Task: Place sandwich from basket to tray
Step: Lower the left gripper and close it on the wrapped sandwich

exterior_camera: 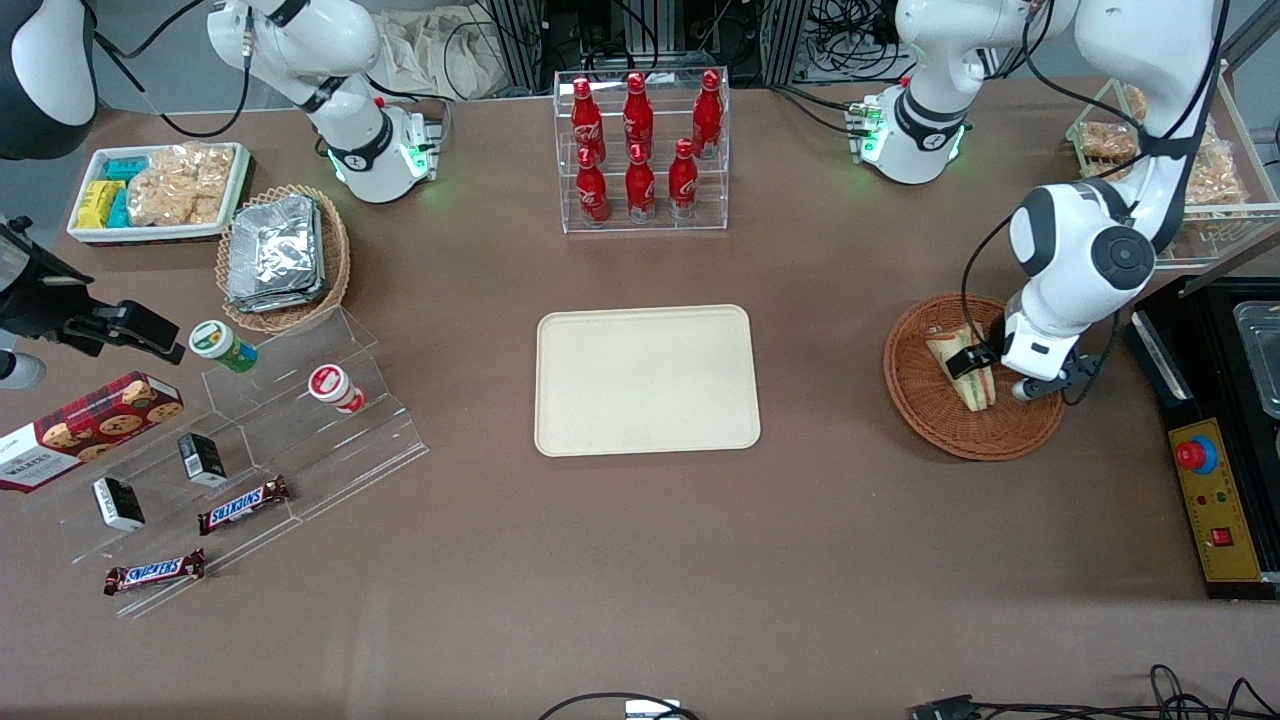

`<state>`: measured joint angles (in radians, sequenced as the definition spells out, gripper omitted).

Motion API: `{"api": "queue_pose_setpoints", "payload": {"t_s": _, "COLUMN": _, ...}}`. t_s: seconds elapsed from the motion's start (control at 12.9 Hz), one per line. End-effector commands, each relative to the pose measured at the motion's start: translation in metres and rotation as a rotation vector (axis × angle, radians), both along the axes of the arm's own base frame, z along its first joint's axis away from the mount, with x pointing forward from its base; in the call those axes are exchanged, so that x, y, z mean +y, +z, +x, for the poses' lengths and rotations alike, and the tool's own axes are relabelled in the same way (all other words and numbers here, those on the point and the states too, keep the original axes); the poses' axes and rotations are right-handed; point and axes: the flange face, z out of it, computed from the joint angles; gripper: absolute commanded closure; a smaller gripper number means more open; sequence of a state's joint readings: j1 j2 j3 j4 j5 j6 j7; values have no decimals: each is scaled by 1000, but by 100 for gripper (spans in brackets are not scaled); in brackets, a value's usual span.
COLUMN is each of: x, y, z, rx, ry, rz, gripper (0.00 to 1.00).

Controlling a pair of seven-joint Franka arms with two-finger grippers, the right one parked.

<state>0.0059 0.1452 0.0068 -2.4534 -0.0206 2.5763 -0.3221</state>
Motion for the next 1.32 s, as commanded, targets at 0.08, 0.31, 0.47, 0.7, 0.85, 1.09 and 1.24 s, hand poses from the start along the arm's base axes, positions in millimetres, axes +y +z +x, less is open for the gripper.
{"api": "queue_pose_setpoints", "payload": {"t_s": 0.08, "x": -13, "y": -15, "z": -10, "rx": 9, "ry": 34, "rz": -6, "gripper": 2}}
{"api": "queue_pose_setpoints", "payload": {"t_s": 0.31, "x": -14, "y": -16, "z": -13, "rx": 12, "ry": 31, "rz": -5, "gripper": 17}}
{"api": "queue_pose_setpoints", "payload": {"t_s": 0.47, "x": -14, "y": -16, "z": -14, "rx": 14, "ry": 30, "rz": -5, "gripper": 49}}
{"api": "queue_pose_setpoints", "payload": {"t_s": 0.7, "x": -14, "y": -13, "z": -14, "rx": 11, "ry": 28, "rz": -5, "gripper": 96}}
{"api": "queue_pose_setpoints", "payload": {"t_s": 0.85, "x": -14, "y": -7, "z": -14, "rx": 8, "ry": 28, "rz": -5, "gripper": 100}}
{"api": "queue_pose_setpoints", "payload": {"t_s": 1.09, "x": -16, "y": 22, "z": -13, "rx": 17, "ry": 19, "rz": -8, "gripper": 100}}
{"api": "queue_pose_setpoints", "payload": {"t_s": 1.24, "x": -16, "y": 62, "z": -8, "rx": 9, "ry": 8, "rz": -9, "gripper": 100}}
